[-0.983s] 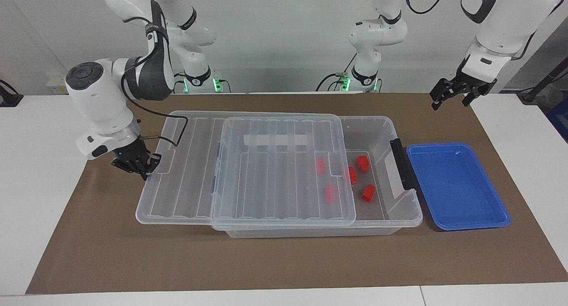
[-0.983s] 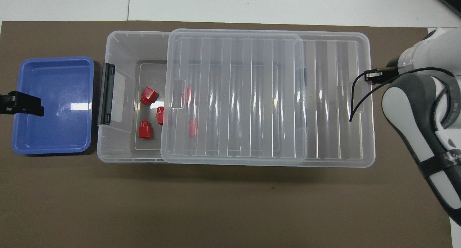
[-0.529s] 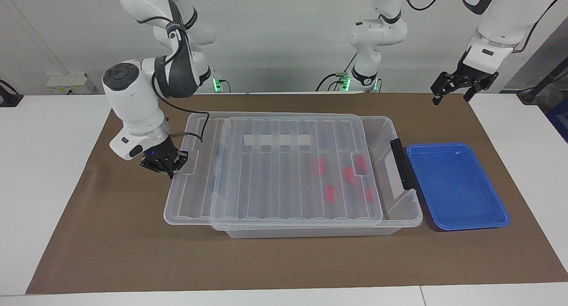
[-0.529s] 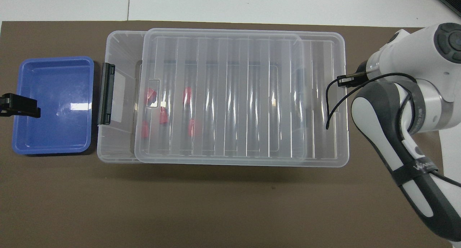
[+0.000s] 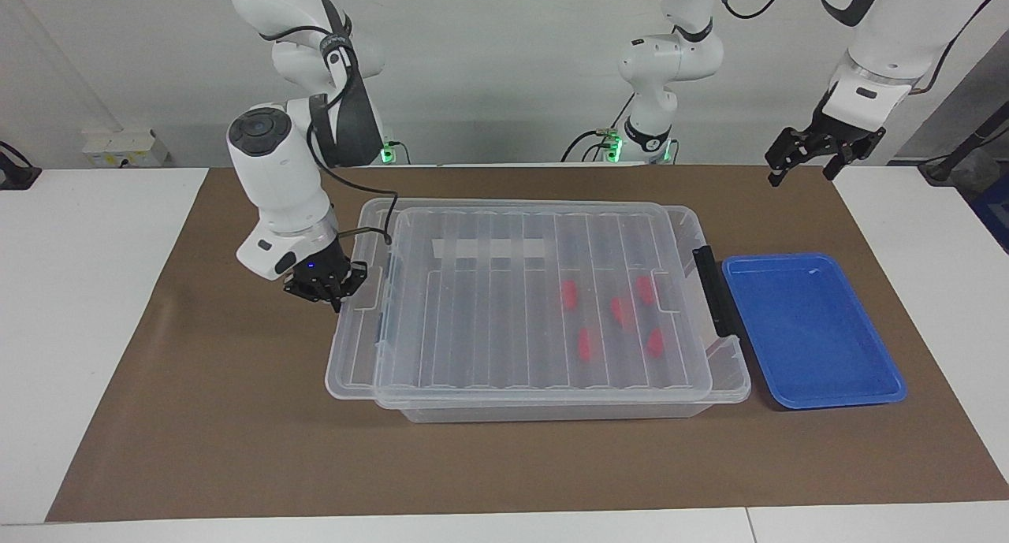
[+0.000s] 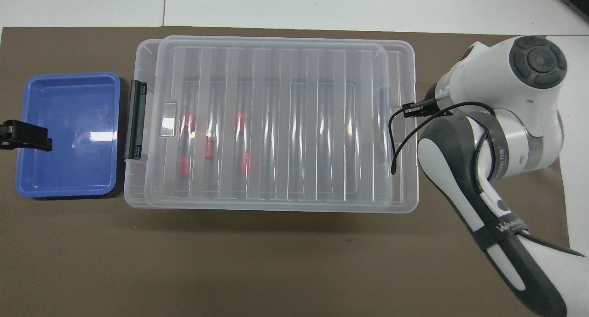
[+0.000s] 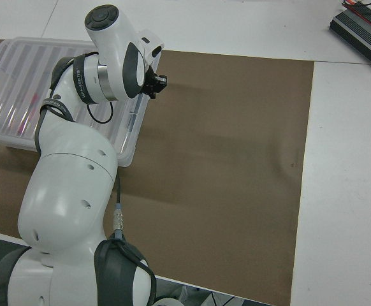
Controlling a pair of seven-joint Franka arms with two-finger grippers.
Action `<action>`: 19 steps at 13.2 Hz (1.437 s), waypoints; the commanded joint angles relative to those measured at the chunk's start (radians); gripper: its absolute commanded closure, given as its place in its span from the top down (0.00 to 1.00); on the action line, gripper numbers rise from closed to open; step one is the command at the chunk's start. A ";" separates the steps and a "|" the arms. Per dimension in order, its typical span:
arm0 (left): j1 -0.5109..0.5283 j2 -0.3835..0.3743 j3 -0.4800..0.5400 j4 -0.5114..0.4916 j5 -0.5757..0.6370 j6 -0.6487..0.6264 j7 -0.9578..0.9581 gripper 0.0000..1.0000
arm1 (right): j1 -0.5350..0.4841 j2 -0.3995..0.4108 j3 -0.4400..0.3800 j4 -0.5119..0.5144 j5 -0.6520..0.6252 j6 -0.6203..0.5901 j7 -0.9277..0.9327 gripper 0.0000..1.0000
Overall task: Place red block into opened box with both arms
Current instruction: 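Push the clear lid with the right gripper toward the left arm to close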
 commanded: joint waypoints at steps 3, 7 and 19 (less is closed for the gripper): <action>-0.013 -0.017 -0.004 -0.018 -0.012 0.025 0.011 1.00 | 0.013 -0.024 0.004 -0.031 0.040 -0.009 0.011 0.00; -0.013 0.199 -0.003 0.224 -0.012 -0.093 0.011 1.00 | 0.022 -0.023 0.017 -0.029 0.054 -0.013 0.013 0.00; 0.004 0.141 -0.004 0.195 -0.014 -0.129 0.001 1.00 | -0.024 -0.092 0.014 -0.035 0.054 -0.084 0.071 0.00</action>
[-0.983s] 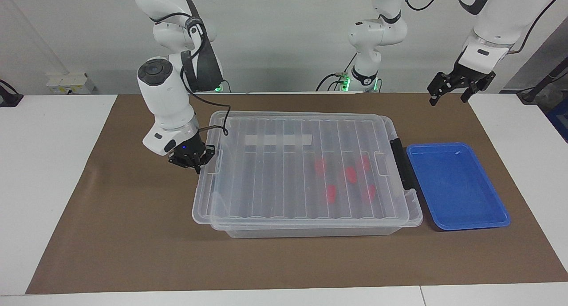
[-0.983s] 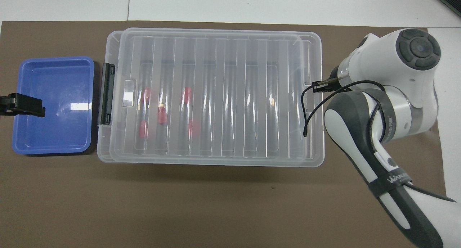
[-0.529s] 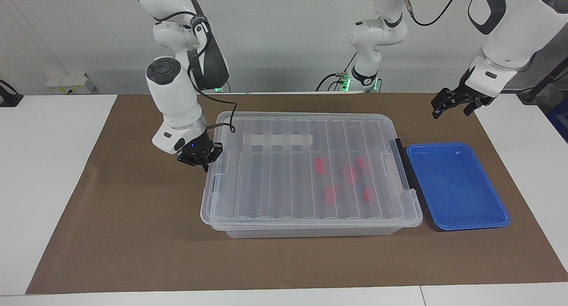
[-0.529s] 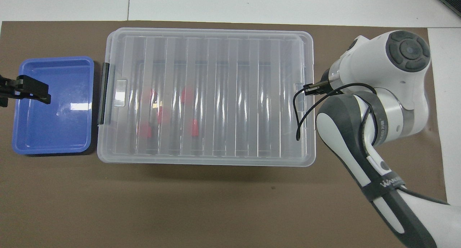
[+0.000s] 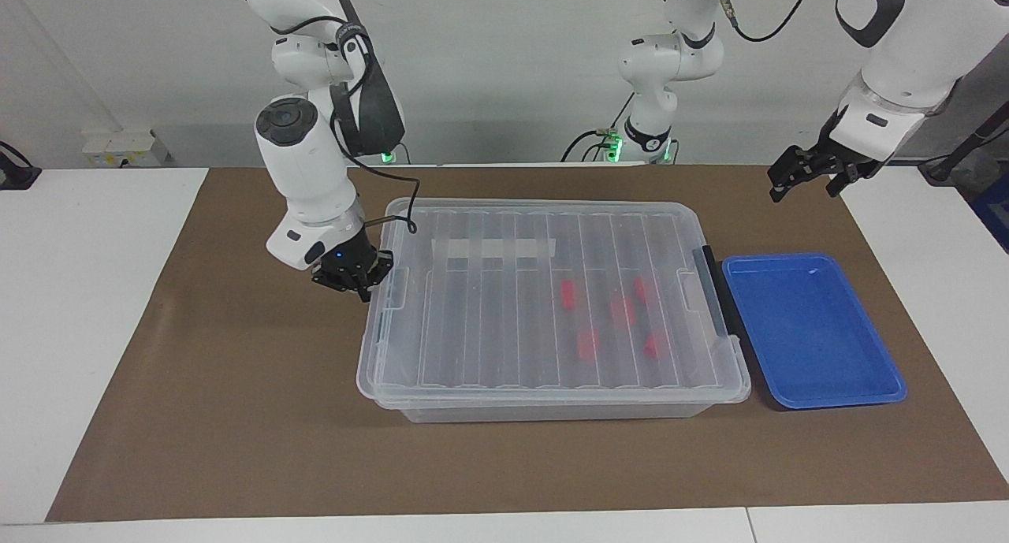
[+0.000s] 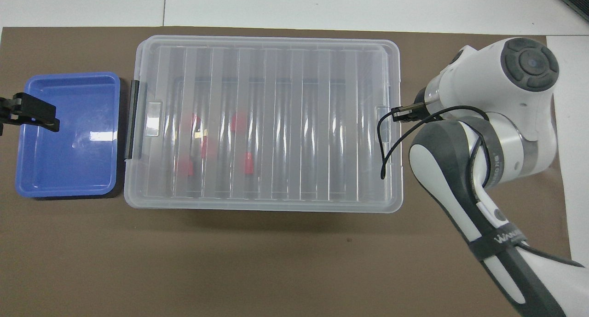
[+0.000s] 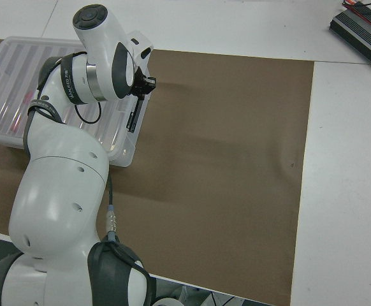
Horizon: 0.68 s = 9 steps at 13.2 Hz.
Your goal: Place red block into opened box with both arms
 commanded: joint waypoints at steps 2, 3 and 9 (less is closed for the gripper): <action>0.015 -0.036 0.012 -0.036 -0.012 -0.006 0.001 1.00 | -0.050 -0.105 0.002 -0.068 0.012 -0.068 0.060 0.00; 0.001 -0.036 0.012 -0.036 -0.012 -0.006 -0.001 1.00 | -0.069 -0.128 0.002 -0.087 0.012 -0.068 0.066 0.00; -0.007 -0.079 0.009 -0.111 -0.012 -0.003 0.008 1.00 | -0.161 -0.202 -0.001 -0.101 -0.003 -0.120 0.074 0.99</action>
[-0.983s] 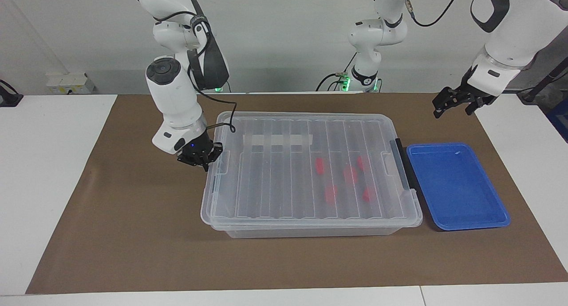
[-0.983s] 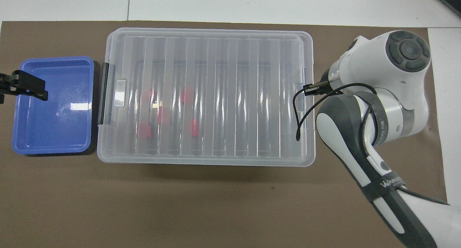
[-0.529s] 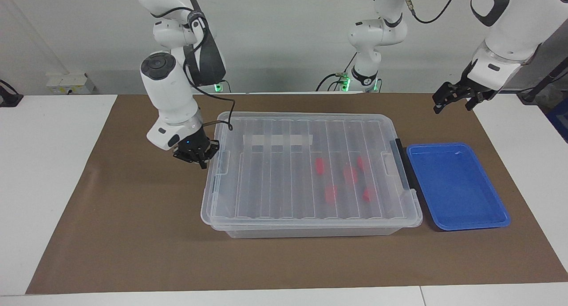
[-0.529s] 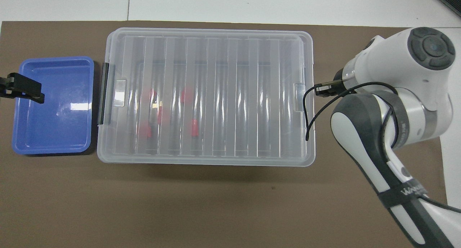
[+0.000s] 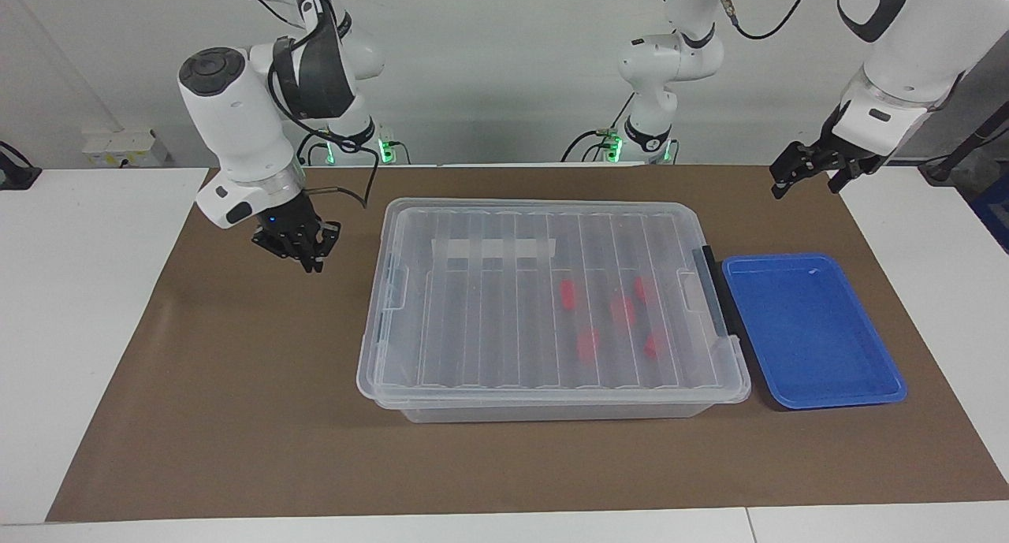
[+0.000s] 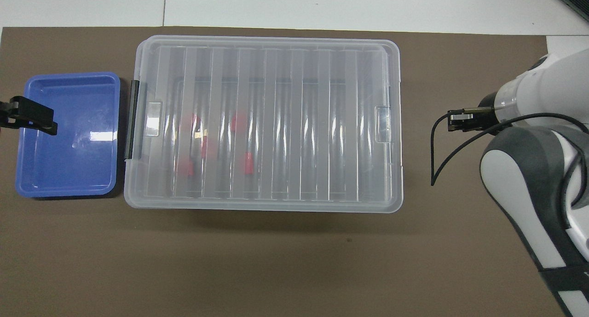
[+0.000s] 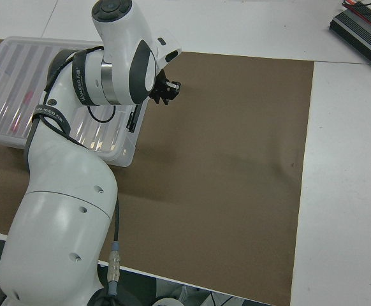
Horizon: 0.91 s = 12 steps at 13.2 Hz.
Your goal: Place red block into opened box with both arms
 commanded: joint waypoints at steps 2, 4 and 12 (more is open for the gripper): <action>-0.005 -0.071 0.005 -0.110 -0.010 0.014 0.008 1.00 | -0.050 -0.052 0.004 0.009 -0.002 -0.078 0.022 0.99; -0.004 -0.071 0.006 -0.108 -0.012 0.024 0.004 1.00 | -0.064 -0.051 0.004 0.064 -0.002 -0.135 0.022 0.99; 0.012 -0.072 0.008 -0.108 -0.010 0.022 0.001 1.00 | -0.072 -0.046 0.004 0.231 -0.010 -0.338 0.013 1.00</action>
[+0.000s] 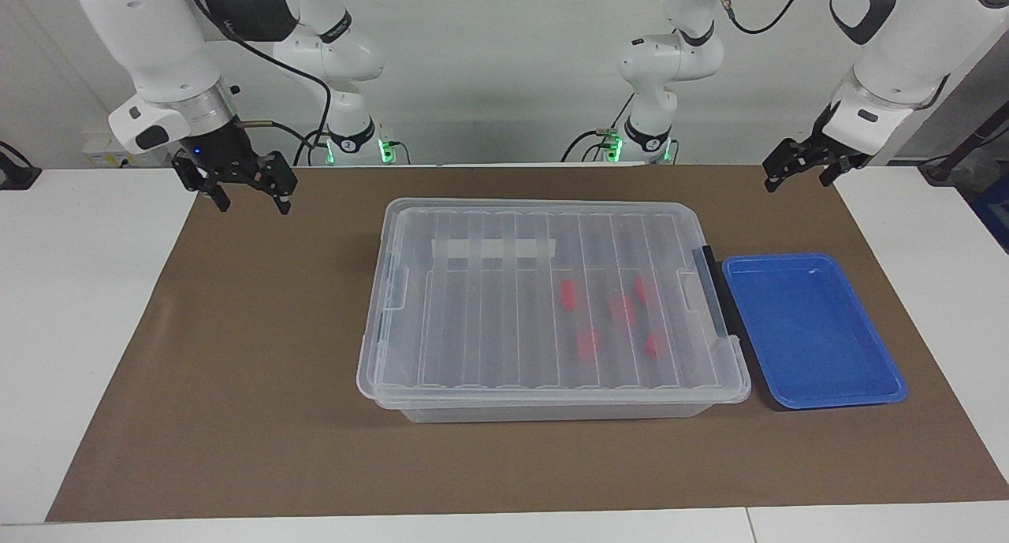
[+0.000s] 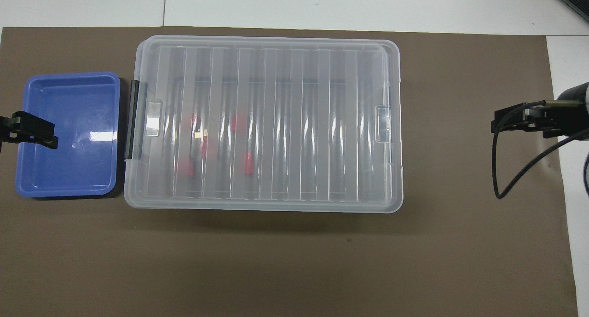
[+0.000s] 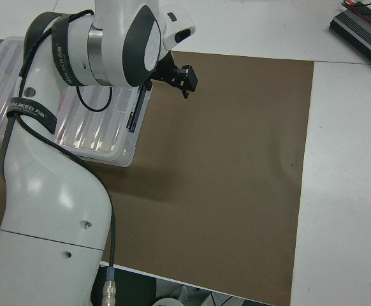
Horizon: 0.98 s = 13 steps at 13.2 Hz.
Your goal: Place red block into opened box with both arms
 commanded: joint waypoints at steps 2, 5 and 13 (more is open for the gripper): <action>0.008 -0.031 -0.001 -0.033 -0.010 0.021 0.001 1.00 | -0.010 -0.005 0.010 0.024 -0.009 -0.065 0.008 1.00; 0.008 -0.031 -0.001 -0.029 -0.010 0.092 0.001 1.00 | -0.008 -0.040 0.012 -0.017 -0.007 -0.083 -0.004 1.00; 0.001 -0.041 -0.001 -0.037 -0.010 0.112 0.004 1.00 | 0.003 -0.046 0.013 -0.034 -0.042 -0.045 -0.006 1.00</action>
